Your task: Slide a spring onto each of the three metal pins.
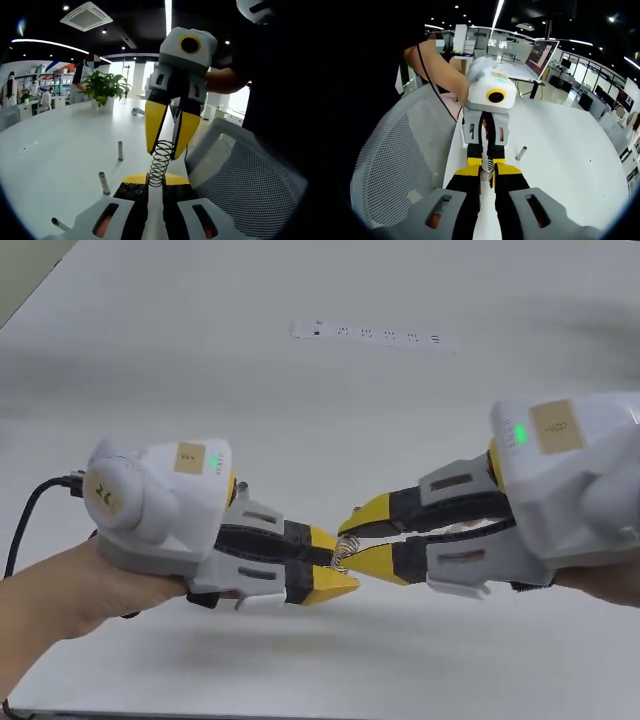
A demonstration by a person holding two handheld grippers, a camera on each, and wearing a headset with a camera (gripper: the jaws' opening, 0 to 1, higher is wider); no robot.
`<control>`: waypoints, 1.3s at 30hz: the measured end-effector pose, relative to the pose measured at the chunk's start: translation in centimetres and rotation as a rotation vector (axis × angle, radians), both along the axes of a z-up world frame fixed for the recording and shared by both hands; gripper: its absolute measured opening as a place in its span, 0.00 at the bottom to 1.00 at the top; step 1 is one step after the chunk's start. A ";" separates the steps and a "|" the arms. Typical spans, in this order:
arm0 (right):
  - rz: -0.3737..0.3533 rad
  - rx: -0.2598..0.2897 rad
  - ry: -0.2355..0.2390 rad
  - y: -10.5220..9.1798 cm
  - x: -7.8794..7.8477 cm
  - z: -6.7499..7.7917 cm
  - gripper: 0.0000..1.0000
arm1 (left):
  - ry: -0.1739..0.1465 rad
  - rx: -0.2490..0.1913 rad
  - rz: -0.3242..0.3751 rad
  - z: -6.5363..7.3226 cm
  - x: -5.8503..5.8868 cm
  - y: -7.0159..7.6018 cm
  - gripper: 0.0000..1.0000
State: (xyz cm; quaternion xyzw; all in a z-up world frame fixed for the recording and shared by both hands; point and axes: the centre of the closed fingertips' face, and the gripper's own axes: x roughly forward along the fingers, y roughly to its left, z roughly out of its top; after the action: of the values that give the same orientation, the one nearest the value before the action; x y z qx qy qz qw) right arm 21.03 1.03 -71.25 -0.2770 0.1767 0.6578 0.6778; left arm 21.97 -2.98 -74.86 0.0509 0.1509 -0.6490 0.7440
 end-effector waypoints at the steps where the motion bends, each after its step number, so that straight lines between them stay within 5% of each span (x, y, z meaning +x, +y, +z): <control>1: -0.002 0.006 0.001 0.0 0.0 0.1 0.07 | 0.001 -0.001 0.000 0.0 0.0 0.0 0.02; 39: 0.012 -0.020 -0.016 0.0 0.0 0.1 0.06 | 0.002 0.028 0.036 -0.2 0.3 1.2 0.06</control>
State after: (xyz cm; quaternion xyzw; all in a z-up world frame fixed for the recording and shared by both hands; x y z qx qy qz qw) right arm 21.06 1.03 -71.19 -0.2902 0.1762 0.6577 0.6724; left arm 22.23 -1.74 -75.08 0.0580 0.1616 -0.6333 0.7546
